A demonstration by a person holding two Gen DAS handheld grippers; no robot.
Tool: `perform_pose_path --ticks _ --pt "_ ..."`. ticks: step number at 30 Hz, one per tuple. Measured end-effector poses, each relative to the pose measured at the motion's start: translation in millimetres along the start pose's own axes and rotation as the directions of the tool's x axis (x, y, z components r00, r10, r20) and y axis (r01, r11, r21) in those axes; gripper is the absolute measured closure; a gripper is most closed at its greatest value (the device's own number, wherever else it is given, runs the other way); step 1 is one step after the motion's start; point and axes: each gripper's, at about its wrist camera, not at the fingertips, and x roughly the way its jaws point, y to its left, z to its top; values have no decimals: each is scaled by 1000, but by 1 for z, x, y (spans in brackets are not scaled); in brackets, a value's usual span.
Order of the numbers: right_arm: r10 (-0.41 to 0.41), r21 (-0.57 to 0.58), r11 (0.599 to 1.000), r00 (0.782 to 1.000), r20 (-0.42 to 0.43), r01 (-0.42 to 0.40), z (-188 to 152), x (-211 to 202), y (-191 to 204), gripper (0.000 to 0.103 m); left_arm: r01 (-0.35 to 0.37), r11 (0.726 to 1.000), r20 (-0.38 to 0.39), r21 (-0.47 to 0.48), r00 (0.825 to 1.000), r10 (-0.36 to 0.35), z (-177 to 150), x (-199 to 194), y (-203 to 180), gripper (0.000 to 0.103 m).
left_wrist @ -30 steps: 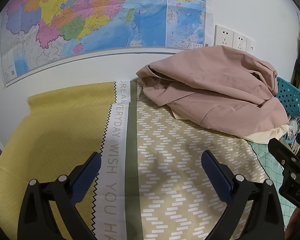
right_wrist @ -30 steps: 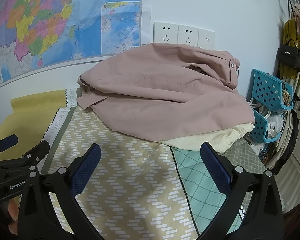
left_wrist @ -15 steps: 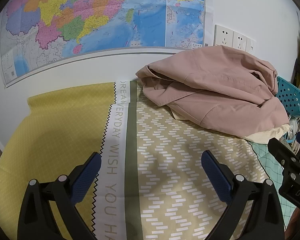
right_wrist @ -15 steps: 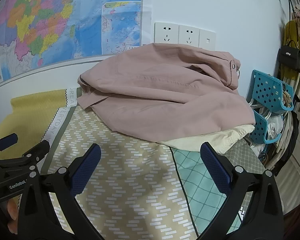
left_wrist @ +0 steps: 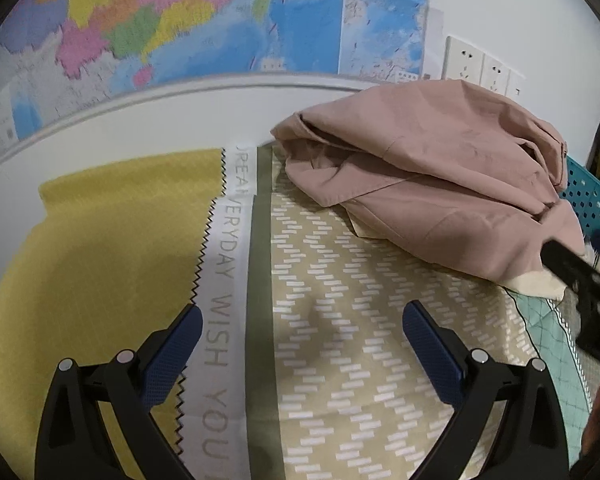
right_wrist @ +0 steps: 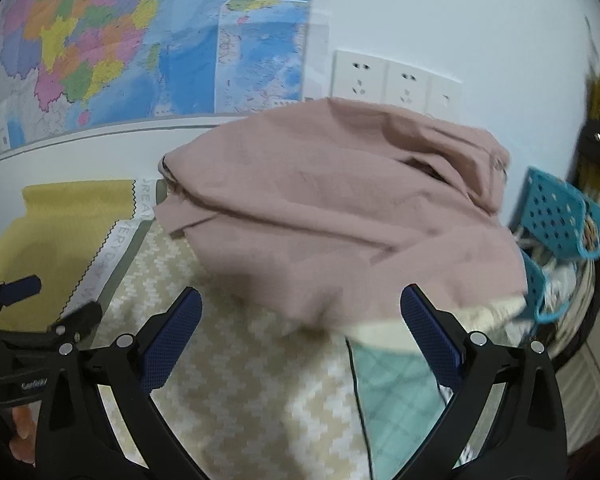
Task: Fold large clothes
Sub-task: 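Grasp the pink jacket with the right tool while the left tool grasps it too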
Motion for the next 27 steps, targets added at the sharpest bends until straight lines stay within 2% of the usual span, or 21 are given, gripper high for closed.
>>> perform_pose_path --ticks 6,10,11,12,14,16,17,18,20,22,27 --pt "22 -155 987 998 -51 -30 40 68 26 5 1 1000 -39 -10 999 -1 18 29 10 6" --pt "-7 -298 954 997 -73 -15 54 115 55 7 -2 1000 -42 -31 999 1 29 41 17 6" --pt "-21 -325 946 996 -83 -7 56 126 60 10 -2 999 -45 -33 999 1 31 45 18 6" --pt "-34 -343 939 995 -90 1 57 133 62 22 -6 999 -47 -33 999 4 33 48 18 6" --pt "-53 -393 919 991 -120 1 60 151 68 38 -8 1000 -51 -26 999 7 36 53 18 6" --pt "-33 -414 910 992 -126 -22 65 155 66 59 -9 1000 -58 -18 998 8 38 59 19 6" --pt "-31 -423 906 993 -116 -21 70 153 63 89 -5 1000 -63 -17 998 4 40 62 19 6" --pt "-28 -424 906 994 -107 -20 74 149 60 97 10 1000 -66 -20 998 -11 42 65 21 6" --pt "43 -394 917 997 -65 -65 93 127 45 98 27 999 -63 -18 998 -28 45 70 22 6" --pt "59 -366 929 998 -7 -58 111 103 28 99 35 999 -58 -5 998 -35 48 74 20 6" --pt "125 -235 967 988 95 -99 170 50 -24 102 122 993 -35 13 992 -121 57 84 12 6"
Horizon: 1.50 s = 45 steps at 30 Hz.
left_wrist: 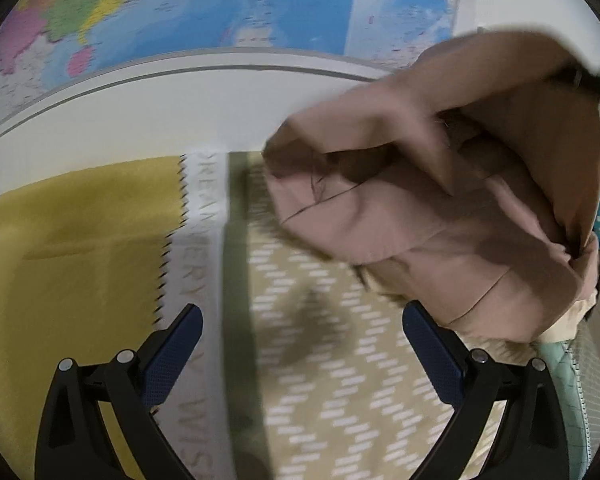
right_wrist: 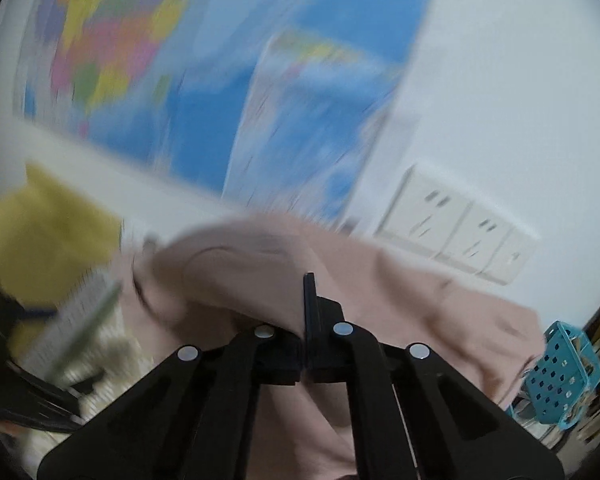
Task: Fold large clothes
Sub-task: 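Grasp the pink jacket with the right tool while the left tool grasps it too, then lift the pink jacket with both tools and shake it open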
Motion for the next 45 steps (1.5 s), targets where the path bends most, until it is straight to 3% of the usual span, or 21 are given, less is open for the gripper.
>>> perform_pose_path --ticks 4,8,12,14,16,19,21,23,25,27,29,34,35,38,41,45 --pt "1 91 996 999 47 -5 30 -23 -42 102 94 995 43 15 995 -95 6 3 -6 6" --pt "13 200 979 997 79 -29 48 -39 -82 102 198 977 71 77 976 -204 5 4 -21 6" --pt "31 222 974 996 87 -50 58 -45 -93 102 215 962 94 165 968 -233 6 13 -35 7" --pt "45 218 974 995 85 -63 58 -47 -94 102 237 955 106 176 961 -257 10 18 -37 14" --pt "52 220 973 995 84 -69 58 -49 -96 102 230 950 130 212 957 -260 14 23 -45 25" --pt "58 231 970 994 93 -78 55 -54 -102 102 255 935 112 246 951 -289 16 36 -57 83" --pt "73 249 964 992 99 -96 52 -57 -107 102 225 934 125 276 956 -267 19 39 -65 93" --pt "65 260 961 990 125 -96 52 -73 -114 102 239 936 130 258 951 -279 28 35 -63 96" --pt "45 250 964 985 167 -87 55 -98 -119 102 292 937 168 192 931 -325 51 19 -52 97" --pt "27 248 965 974 225 -84 65 -137 -128 102 310 937 257 162 903 -344 80 -10 -45 97" --pt "11 249 965 961 277 -83 74 -174 -135 102 326 932 349 156 865 -361 110 -47 -42 98" --pt "-9 253 961 899 438 -113 93 -290 -154 101 363 914 506 184 762 -404 155 -155 -39 98" --pt "-1 240 962 882 471 -127 94 -314 -154 101 362 911 518 196 751 -409 159 -169 -40 98" --pt "42 213 959 837 546 -187 90 -372 -151 102 299 927 609 227 699 -375 163 -253 -24 98" --pt "112 181 946 797 594 -268 82 -419 -142 102 232 943 668 239 665 -333 151 -323 -10 98" --pt "232 141 908 752 617 -395 70 -457 -126 101 104 966 728 238 639 -248 128 -409 4 98"
